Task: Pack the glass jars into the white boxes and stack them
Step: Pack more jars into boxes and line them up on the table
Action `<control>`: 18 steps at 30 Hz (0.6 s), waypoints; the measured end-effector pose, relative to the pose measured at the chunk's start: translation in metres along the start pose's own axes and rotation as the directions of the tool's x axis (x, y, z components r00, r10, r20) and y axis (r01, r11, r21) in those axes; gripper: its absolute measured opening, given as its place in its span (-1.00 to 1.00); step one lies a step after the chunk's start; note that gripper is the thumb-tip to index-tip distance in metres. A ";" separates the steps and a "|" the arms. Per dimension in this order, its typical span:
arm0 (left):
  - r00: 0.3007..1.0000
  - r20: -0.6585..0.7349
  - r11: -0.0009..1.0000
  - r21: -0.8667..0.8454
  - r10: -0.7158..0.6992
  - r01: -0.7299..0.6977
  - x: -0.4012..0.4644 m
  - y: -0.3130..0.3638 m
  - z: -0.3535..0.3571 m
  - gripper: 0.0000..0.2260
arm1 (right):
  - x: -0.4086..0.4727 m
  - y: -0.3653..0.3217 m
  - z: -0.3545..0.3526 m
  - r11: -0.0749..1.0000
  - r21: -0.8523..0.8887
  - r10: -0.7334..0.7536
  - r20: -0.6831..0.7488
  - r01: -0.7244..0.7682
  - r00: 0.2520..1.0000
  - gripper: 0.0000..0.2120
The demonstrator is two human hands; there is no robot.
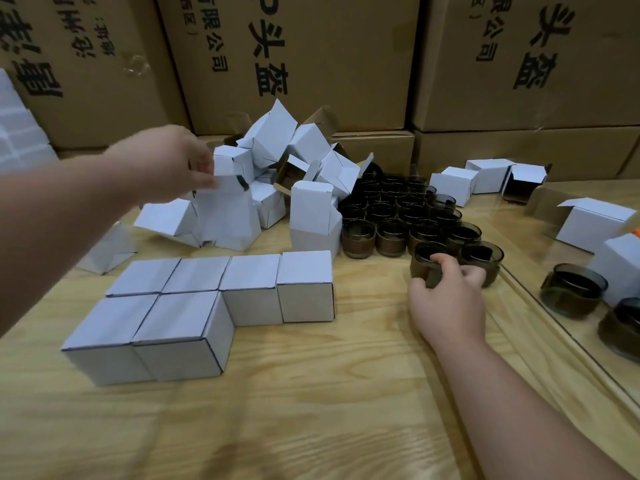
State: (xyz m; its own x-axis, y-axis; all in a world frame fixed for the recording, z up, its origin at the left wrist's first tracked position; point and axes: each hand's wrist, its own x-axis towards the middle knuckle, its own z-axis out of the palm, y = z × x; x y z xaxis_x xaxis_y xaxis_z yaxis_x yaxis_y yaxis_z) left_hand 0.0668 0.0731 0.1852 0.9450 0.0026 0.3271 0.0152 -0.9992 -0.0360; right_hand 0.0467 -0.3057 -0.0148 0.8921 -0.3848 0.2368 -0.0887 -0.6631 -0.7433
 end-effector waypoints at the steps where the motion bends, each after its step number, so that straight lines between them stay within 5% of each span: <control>1: 0.999 -0.054 0.999 -0.050 0.001 -0.003 -0.006 -0.004 -0.008 -0.85 | -0.002 -0.001 -0.001 1.000 -0.020 -0.003 0.007 0.003 1.000 -0.54; 5: 0.984 -0.174 0.961 -0.267 0.023 -0.070 -0.040 -0.005 -0.038 -0.85 | -0.013 -0.006 -0.006 0.993 -0.117 -0.017 0.042 0.022 0.999 -0.57; 9: 0.985 -0.122 0.903 -0.399 0.118 -0.157 -0.082 0.018 -0.065 -0.75 | -0.028 -0.008 -0.010 0.939 -0.305 -0.135 0.100 0.160 0.986 -0.52; 18: 0.883 0.003 0.770 -0.491 0.469 -0.408 -0.157 0.090 -0.050 -0.80 | -0.058 -0.003 -0.026 0.951 -0.225 -0.191 0.105 0.210 0.976 -0.57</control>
State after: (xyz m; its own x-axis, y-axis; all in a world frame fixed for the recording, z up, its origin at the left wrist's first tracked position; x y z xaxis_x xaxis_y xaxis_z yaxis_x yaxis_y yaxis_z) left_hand -0.0965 -0.0191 0.1780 0.8425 -0.4667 0.2691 -0.5339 -0.7896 0.3024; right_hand -0.0160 -0.2985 -0.0100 0.9342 -0.1813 0.3073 0.0036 -0.8564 -0.5163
